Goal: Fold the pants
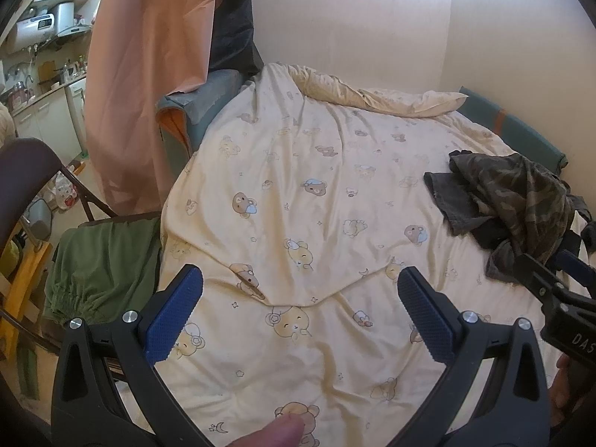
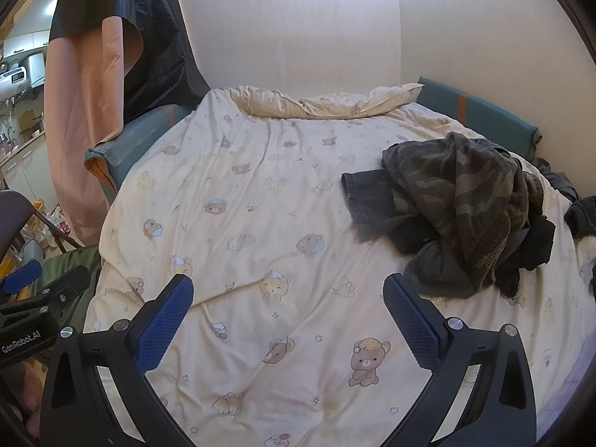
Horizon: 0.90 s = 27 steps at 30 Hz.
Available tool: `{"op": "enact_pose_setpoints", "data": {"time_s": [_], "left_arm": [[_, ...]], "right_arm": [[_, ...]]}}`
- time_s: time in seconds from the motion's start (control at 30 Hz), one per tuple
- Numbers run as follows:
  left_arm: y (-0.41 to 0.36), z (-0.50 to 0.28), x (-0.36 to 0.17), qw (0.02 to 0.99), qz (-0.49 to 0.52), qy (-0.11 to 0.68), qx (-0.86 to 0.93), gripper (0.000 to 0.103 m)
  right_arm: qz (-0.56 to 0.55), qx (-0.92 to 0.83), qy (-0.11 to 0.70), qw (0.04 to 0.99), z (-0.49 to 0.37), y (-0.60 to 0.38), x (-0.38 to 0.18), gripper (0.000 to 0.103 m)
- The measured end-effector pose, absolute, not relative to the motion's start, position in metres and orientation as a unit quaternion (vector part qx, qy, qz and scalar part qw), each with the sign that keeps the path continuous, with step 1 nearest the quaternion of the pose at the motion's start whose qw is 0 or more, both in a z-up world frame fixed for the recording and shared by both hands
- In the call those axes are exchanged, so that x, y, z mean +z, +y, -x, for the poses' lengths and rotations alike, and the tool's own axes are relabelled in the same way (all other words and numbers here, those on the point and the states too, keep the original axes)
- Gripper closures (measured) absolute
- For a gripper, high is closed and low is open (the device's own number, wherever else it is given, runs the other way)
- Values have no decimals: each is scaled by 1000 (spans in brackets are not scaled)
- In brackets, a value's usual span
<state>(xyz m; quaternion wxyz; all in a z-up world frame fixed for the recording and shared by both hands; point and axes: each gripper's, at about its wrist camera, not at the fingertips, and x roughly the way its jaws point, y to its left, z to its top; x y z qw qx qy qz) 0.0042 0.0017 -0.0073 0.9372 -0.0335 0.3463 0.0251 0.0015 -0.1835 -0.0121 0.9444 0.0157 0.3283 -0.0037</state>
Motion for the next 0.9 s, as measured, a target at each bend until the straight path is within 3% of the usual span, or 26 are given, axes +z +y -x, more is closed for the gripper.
{"op": "enact_pose_setpoints", "data": {"time_s": [0.13, 0.5, 0.7, 0.9], "left_arm": [[1, -8, -9, 935, 33, 353, 26, 0], [4, -52, -19, 928, 11, 371, 26, 0], [7, -81, -26, 929, -17, 365, 57, 0], [18, -84, -30, 920, 25, 387, 55, 0]], "right_arm": [[-71, -2, 346, 935, -6, -200, -14, 0], [-92, -72, 371, 921, -52, -276, -14, 0], [-103, -200, 372, 901, -113, -375, -30, 0], [-127, -312, 377, 863, -153, -469, -68, 0]]}}
